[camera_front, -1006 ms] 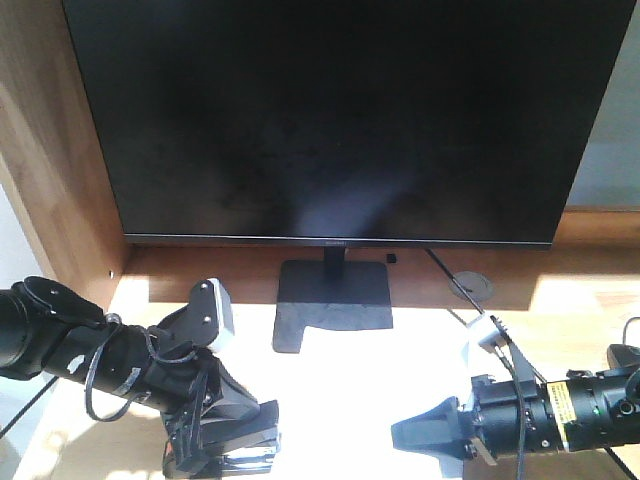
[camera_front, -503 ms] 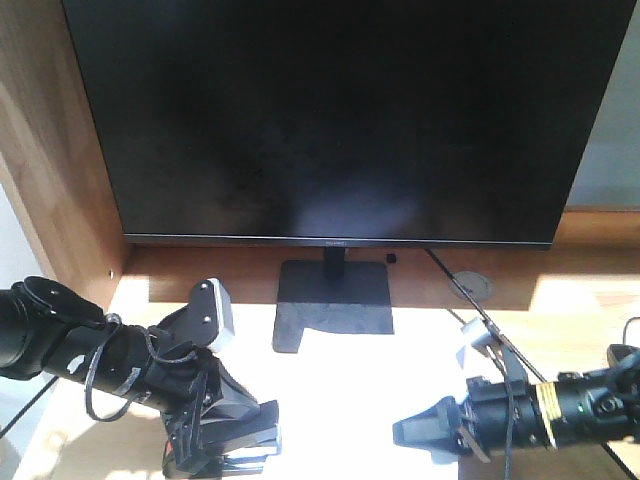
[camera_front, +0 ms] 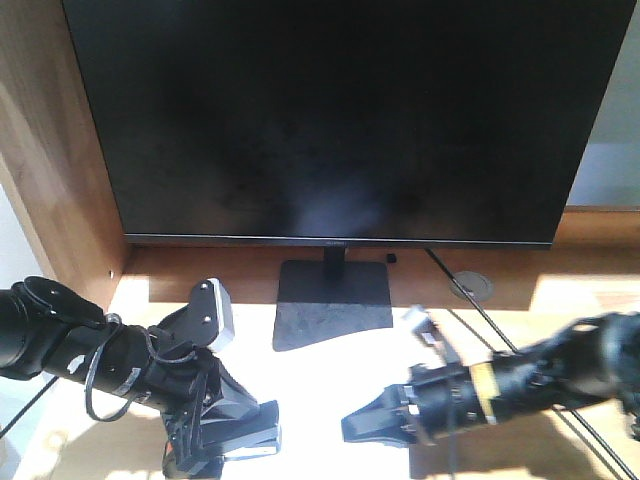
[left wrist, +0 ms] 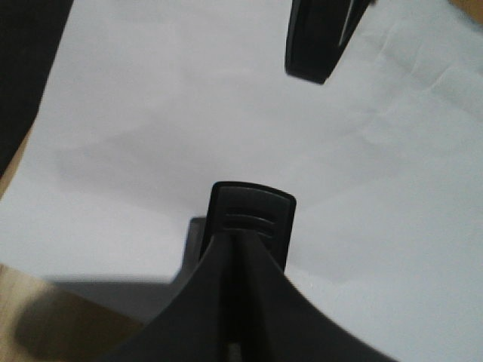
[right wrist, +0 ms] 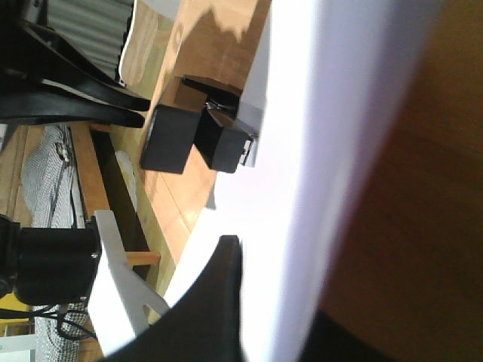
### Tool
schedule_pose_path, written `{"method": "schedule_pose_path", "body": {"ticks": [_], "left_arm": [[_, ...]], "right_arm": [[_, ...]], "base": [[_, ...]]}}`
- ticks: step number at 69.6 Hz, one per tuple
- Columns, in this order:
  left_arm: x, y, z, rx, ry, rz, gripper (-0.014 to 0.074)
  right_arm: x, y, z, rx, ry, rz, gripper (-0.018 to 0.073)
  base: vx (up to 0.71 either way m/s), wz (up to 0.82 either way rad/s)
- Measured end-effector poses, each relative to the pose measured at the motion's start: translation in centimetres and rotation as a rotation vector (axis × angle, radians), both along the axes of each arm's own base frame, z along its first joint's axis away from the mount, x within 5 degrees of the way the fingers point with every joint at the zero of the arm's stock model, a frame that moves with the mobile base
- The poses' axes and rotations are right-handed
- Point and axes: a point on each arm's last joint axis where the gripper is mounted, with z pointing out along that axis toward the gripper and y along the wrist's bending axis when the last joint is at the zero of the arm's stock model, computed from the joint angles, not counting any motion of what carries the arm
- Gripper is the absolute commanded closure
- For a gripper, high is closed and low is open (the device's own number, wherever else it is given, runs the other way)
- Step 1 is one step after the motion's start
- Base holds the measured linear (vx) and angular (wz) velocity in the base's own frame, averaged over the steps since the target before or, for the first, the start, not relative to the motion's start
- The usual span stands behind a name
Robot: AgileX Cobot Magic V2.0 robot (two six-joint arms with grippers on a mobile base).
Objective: Grab stapler and paper to desk for stapling
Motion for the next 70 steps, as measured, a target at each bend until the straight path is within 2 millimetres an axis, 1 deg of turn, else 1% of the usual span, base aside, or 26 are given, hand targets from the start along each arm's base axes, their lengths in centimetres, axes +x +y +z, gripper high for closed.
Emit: {"method": "schedule_pose_path", "body": {"ticks": [7,15,45,70], "left_arm": [[0.0,0.0,0.0,0.0,0.0,0.0,0.0603],[0.0,0.0,0.0,0.0,0.0,0.0,0.0603],[0.0,0.0,0.0,0.0,0.0,0.0,0.0603],[0.0,0.0,0.0,0.0,0.0,0.0,0.0603]], "right_arm": [[0.6,0.3,-0.4,-0.022,0.012,-0.016,0.0561],[0.9,0.2,-0.6,-0.051,0.014,-0.037,0.0561],[1.2,0.0,-1.0,-0.1,0.004,-0.063,0.0561],[1.2,-0.1,-1.0,-0.104,0.003,-0.065,0.0561]], "base": [[0.0,0.0],[0.0,0.0],[0.0,0.0],[0.0,0.0]]}}
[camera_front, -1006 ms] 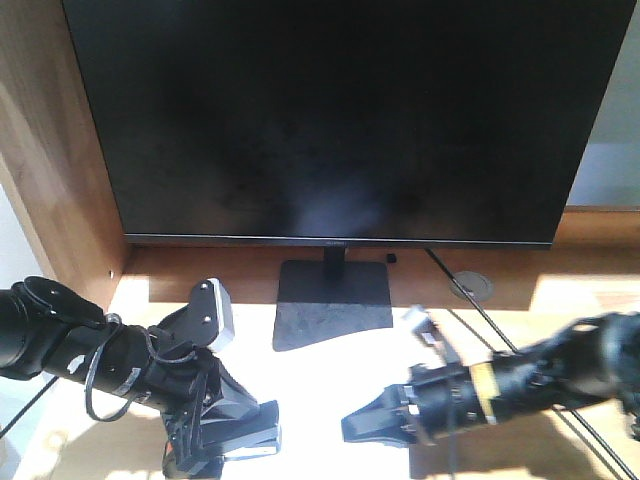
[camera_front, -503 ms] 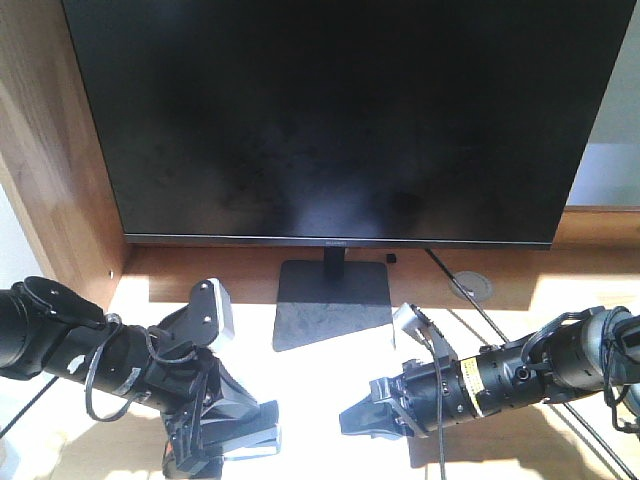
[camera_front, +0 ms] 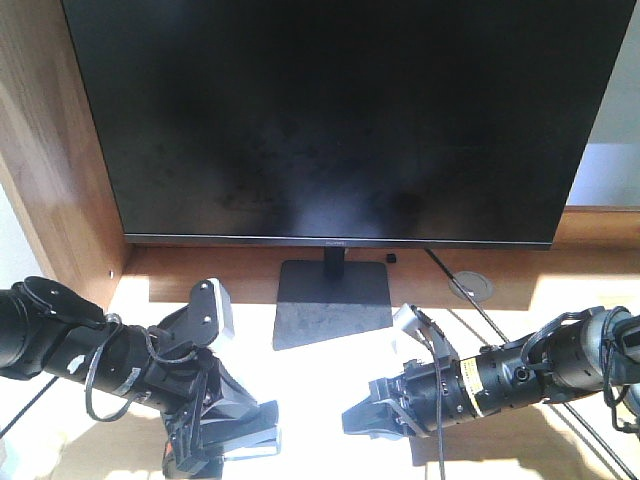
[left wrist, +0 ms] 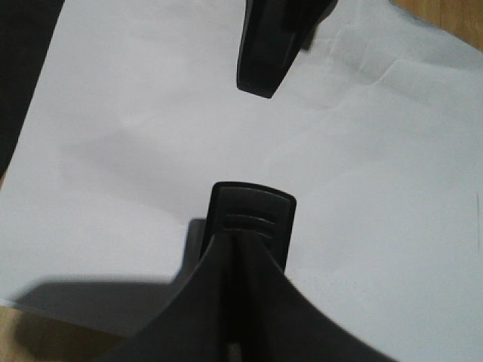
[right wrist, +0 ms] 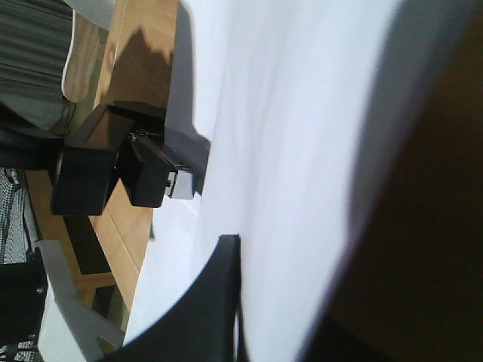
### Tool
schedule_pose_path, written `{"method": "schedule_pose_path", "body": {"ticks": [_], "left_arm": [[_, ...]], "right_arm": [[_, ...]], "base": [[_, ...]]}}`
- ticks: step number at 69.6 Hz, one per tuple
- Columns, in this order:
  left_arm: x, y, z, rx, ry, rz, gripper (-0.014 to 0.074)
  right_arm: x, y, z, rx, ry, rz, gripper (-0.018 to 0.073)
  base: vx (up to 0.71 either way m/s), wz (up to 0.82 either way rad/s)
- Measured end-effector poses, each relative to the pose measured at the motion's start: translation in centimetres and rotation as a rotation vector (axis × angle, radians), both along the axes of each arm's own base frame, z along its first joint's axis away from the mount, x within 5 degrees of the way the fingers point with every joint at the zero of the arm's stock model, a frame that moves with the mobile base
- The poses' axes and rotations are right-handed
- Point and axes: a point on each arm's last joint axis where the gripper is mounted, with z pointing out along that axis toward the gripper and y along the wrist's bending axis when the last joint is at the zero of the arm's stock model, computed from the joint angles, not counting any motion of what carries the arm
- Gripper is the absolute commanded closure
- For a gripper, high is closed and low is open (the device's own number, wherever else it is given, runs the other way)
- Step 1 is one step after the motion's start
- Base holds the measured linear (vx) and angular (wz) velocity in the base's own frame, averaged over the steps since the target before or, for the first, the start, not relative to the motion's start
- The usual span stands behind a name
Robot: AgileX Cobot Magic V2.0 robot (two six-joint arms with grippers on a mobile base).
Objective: Grab stapler and paper to desk for stapling
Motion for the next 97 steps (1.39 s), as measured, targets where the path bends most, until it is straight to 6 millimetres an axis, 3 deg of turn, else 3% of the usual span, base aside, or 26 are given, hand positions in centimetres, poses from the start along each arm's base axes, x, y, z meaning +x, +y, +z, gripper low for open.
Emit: {"method": "schedule_pose_path", "body": {"ticks": [33,47,60,97], "left_arm": [[0.2,-0.2,-0.3,-0.028,0.016,0.019,0.0603],[0.4,-0.7,-2.7,-0.025,0.097,0.011,0.0603],[0.5,-1.0,-3.6,-0.045,0.146,-0.015,0.0603],[0.5,-1.1,-3.7,-0.053,0.157,-0.027,0.0603]], "right_arm": [[0.0,0.0,0.0,-0.001,0.0,0.0,0.0561],[0.0,0.0,0.0,-0.001,0.0,-0.001,0.0561],[0.0,0.0,0.0,-0.001,0.0,-0.001,0.0561],[0.0,0.0,0.0,-0.001,0.0,-0.001,0.0561]], "base": [[0.0,0.0],[0.0,0.0],[0.0,0.0],[0.0,0.0]]}}
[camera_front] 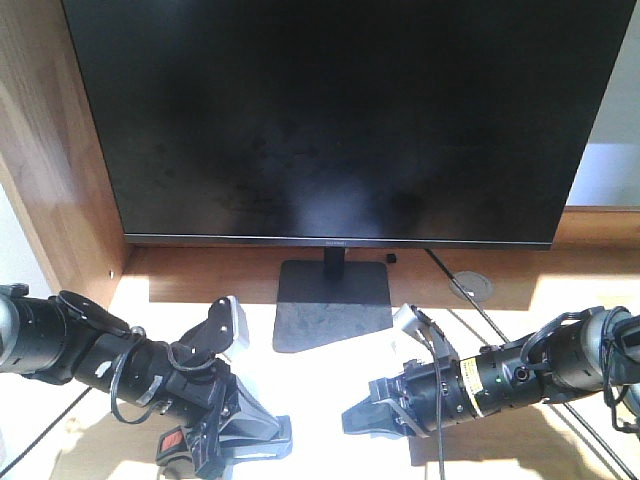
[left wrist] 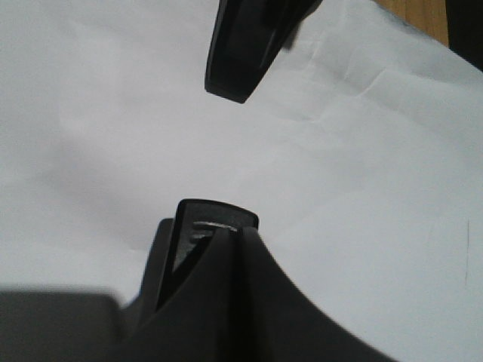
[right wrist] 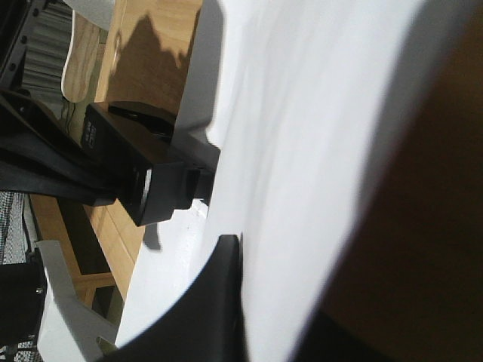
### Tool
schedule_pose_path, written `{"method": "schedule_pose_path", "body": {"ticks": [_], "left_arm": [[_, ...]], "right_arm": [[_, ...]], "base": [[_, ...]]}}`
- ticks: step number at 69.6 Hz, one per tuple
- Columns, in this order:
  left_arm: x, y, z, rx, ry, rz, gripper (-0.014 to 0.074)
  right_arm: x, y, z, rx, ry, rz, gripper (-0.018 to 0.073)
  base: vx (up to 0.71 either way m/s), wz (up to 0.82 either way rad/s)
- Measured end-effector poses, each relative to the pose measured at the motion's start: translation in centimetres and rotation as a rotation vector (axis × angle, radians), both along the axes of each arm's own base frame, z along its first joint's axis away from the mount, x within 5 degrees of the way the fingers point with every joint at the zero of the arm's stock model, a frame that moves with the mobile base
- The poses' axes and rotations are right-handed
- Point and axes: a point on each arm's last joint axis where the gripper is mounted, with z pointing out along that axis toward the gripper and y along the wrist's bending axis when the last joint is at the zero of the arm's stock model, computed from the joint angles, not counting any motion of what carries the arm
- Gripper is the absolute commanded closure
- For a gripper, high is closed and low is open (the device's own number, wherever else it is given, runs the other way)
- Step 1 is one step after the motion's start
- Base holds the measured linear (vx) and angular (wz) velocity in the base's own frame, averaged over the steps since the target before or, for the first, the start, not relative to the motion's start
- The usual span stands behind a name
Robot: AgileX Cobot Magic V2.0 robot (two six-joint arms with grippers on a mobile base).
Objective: Grab stapler and paper to desk for stapling
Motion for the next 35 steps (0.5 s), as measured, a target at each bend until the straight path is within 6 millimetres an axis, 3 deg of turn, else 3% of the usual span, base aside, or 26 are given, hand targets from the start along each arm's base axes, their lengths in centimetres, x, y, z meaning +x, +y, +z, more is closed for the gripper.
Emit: {"method": "schedule_pose_path", "body": {"ticks": [21,35], "left_arm": [[0.1,0.2,0.8,0.021,-0.05,0.015,0.0603],[-0.3,0.6,3.3,0.042,-0.158,0.005,0.0603]], "right_arm": [[0.0,0.0,0.0,0.0,0.0,0.0,0.0561],[0.0,0.0,0.0,0.0,0.0,0.0,0.0559]], "base": [[0.0,0.0],[0.0,0.0]]}}
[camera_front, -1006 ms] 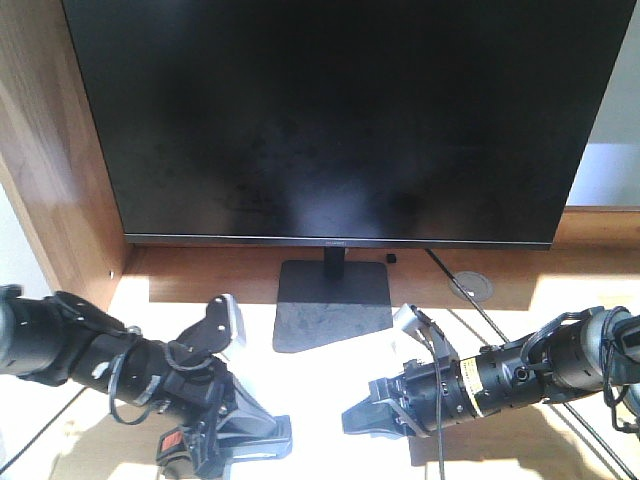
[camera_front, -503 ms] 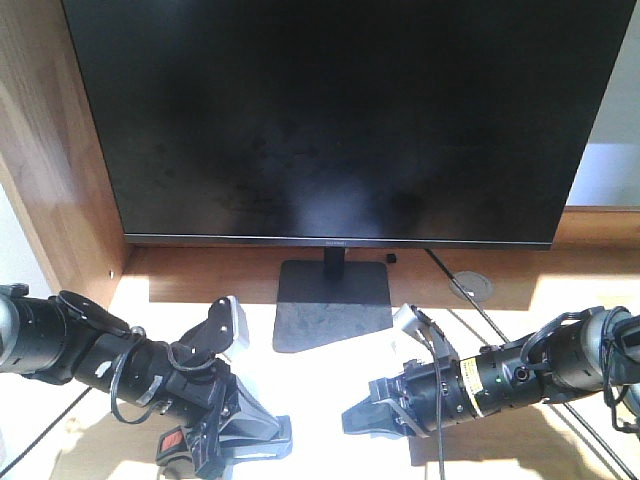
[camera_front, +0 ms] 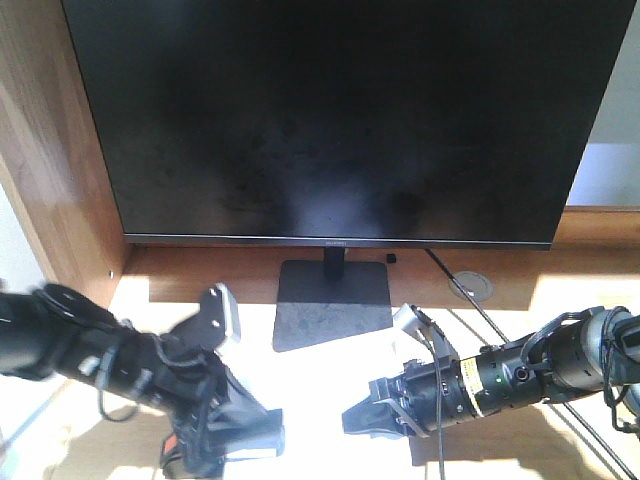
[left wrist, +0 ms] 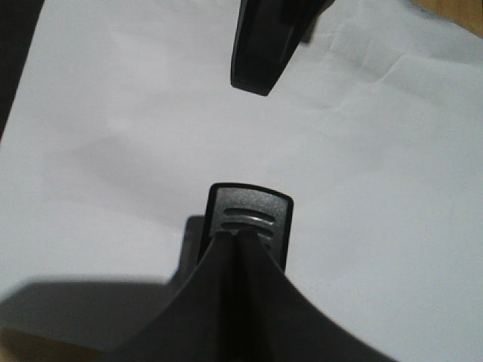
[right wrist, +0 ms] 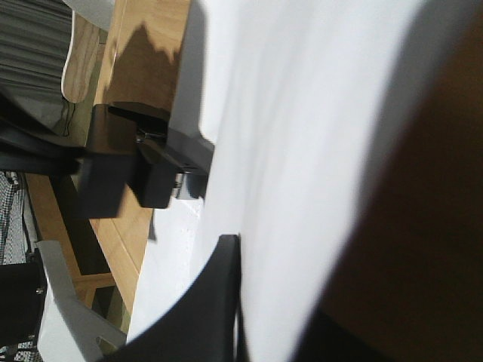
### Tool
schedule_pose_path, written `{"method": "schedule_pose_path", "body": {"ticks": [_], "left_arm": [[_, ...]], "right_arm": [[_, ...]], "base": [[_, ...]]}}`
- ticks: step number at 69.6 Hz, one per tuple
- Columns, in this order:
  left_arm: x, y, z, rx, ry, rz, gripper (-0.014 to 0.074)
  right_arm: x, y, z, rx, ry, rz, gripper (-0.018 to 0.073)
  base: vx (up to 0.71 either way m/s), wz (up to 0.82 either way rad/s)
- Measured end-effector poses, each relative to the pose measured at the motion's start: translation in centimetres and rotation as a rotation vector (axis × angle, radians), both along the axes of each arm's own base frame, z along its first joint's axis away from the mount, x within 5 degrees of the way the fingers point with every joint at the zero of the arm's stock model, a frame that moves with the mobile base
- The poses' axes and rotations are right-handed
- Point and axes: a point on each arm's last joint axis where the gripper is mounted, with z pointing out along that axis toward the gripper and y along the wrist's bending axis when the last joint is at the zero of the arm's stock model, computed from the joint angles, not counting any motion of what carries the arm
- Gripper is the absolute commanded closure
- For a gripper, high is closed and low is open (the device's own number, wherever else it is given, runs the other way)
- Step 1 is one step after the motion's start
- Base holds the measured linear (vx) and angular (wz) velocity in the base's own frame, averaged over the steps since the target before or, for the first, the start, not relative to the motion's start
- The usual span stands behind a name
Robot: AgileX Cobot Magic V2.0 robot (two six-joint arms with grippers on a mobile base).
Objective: Grab stapler and paper to desk for stapling
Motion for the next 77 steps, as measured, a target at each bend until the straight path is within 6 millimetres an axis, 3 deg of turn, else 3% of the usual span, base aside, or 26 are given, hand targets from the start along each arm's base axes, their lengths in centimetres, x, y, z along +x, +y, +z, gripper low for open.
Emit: {"method": "schedule_pose_path", "body": {"ticks": [12,20,30,36,45,62,77], "left_arm": [[-0.6,0.2,2.5,-0.015,-0.08,-0.007,0.0603],[-0.9,0.3,3.6,-0.023,-0.114,-0.008,0.0603],[-1.0,0.3,3.8,-0.023,-0.121,-0.009,0.0603],[-1.0,0.3,3.8,-0.022,-0.121,-0.01,0.0603],[-1.1,0.3,3.9,-0.029,-0.116,-0.018,0.0603],[-1.4,0.1,3.9,-0.049,-0.087,-0.037,0.0603],[-1.5,0.1,4.0,-0.065,-0.012,0.014,0.0603]], "right_arm": [[0.0,0.0,0.0,0.001,0.0,0.0,0.0543],[0.0,0.0,0.0,0.002,0.0,0.001,0.0477],[0.0,0.0,0.0,0.003,-0.003,0.003,0.0274],[0.0,0.0,0.0,0.005,-0.002,0.003,0.0096],[0.0,0.0,0.0,0.006,0.001,-0.002,-0.005],[0.2,-0.1,1.6,-0.021,-0.065,-0.005,-0.0001],[0.5,-1.1,3.7,-0.171,-0.166,-0.045,0.002]], "base": [[0.0,0.0],[0.0,0.0],[0.0,0.0],[0.0,0.0],[0.0,0.0],[0.0,0.0],[0.0,0.0]]}}
